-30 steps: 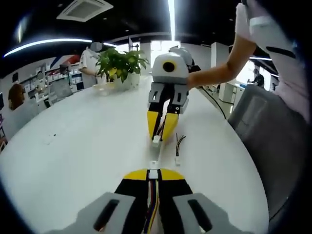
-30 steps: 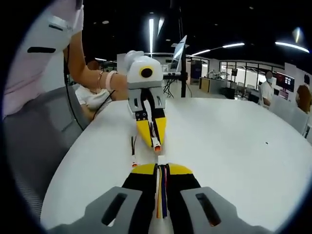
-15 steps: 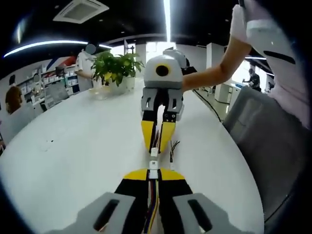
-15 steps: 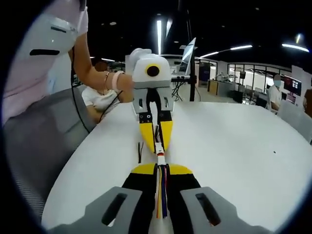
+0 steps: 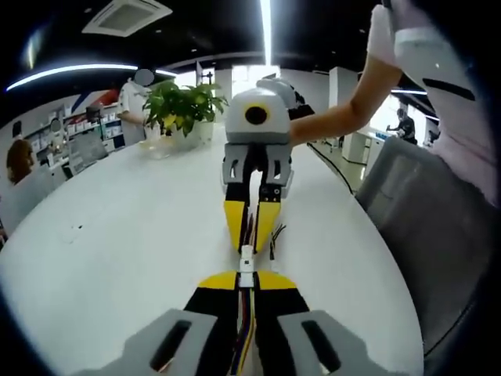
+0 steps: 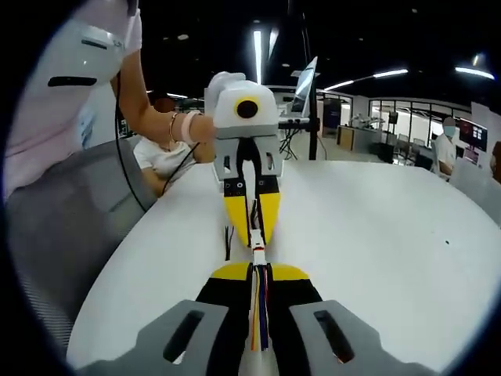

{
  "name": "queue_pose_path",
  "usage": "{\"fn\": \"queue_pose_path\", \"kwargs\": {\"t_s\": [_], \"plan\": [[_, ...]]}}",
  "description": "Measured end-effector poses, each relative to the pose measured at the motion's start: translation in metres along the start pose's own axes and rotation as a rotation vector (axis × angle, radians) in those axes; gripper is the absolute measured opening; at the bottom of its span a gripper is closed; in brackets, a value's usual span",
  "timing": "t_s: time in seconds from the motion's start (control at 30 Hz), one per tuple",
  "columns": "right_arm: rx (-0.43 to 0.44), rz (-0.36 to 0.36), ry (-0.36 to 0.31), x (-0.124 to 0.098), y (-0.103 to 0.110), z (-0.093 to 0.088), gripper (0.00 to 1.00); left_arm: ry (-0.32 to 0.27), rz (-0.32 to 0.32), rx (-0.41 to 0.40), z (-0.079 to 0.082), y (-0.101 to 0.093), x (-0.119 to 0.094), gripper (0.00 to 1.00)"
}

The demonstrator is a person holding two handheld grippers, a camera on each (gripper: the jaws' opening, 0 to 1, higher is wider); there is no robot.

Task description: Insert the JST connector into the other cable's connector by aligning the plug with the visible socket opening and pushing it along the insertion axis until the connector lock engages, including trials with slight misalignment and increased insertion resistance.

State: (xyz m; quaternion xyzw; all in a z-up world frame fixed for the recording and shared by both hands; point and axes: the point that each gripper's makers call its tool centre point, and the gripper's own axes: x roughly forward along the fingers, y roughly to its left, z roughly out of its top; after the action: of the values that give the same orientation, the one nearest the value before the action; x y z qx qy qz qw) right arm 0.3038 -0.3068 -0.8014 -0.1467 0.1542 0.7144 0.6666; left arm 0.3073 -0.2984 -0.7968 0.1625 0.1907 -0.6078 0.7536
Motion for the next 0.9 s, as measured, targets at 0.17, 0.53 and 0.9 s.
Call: {"fn": "queue_pose_path", "kwargs": {"t_s": [0.17, 0.53, 0.9], "plan": [[0.003, -0.002, 0.002, 0.0006, -0.0004, -0.0010, 0.03, -0.003, -0.005, -0.008, -0.0004, 0.0004, 0.0033, 0.00], [-0.014, 0.008, 0.006, 0.0010, 0.0014, -0.0026, 0.03, -0.007, -0.024, 0.000, 0.0001, -0.0012, 0.0073, 0.00], [-0.030, 0.013, 0.000, -0.0011, 0.0023, -0.0034, 0.02, -0.019, -0.034, 0.012, 0.0019, -0.0019, 0.0094, 0.00]]}}
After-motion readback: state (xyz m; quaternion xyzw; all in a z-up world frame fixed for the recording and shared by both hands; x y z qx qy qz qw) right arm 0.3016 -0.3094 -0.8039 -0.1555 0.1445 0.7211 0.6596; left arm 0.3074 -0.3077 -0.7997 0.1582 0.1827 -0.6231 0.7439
